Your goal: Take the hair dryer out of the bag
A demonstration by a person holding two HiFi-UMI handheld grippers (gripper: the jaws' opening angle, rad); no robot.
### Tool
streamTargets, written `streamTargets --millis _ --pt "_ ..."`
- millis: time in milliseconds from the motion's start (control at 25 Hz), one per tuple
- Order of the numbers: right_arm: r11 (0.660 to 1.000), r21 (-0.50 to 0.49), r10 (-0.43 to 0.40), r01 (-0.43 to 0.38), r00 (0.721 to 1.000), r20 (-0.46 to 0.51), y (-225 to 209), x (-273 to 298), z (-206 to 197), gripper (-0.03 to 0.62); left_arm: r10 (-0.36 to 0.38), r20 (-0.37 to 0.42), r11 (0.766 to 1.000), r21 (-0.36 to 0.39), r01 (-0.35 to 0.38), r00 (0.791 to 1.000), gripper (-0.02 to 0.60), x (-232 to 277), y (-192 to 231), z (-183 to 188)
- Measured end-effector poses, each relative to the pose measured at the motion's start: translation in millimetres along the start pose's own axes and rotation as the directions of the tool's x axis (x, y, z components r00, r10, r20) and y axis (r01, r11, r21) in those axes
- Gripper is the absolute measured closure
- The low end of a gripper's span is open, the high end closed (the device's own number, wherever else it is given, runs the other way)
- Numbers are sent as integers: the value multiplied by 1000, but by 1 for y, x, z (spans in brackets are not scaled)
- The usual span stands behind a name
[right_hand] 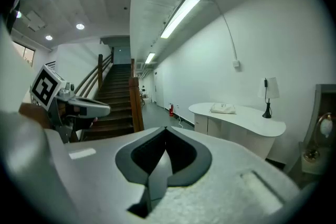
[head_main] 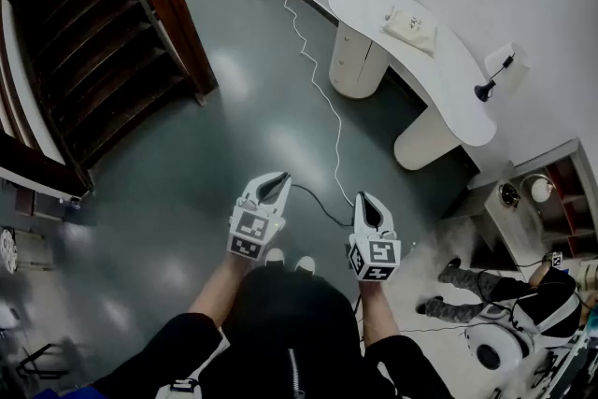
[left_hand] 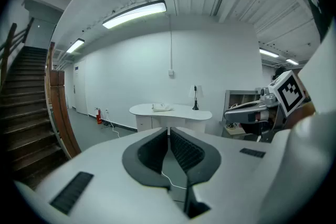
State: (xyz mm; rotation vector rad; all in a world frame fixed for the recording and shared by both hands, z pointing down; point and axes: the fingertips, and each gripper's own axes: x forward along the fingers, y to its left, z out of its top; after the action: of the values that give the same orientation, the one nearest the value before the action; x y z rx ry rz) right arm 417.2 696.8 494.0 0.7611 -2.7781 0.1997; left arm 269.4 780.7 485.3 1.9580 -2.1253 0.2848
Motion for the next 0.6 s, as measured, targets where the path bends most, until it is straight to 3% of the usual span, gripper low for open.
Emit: streamTargets --millis 600 --pt "999 34 18 -19 1000 6 -5 -12 -7 589 21 -23 1000 -14 -21 1000 558 -2 -14 -9"
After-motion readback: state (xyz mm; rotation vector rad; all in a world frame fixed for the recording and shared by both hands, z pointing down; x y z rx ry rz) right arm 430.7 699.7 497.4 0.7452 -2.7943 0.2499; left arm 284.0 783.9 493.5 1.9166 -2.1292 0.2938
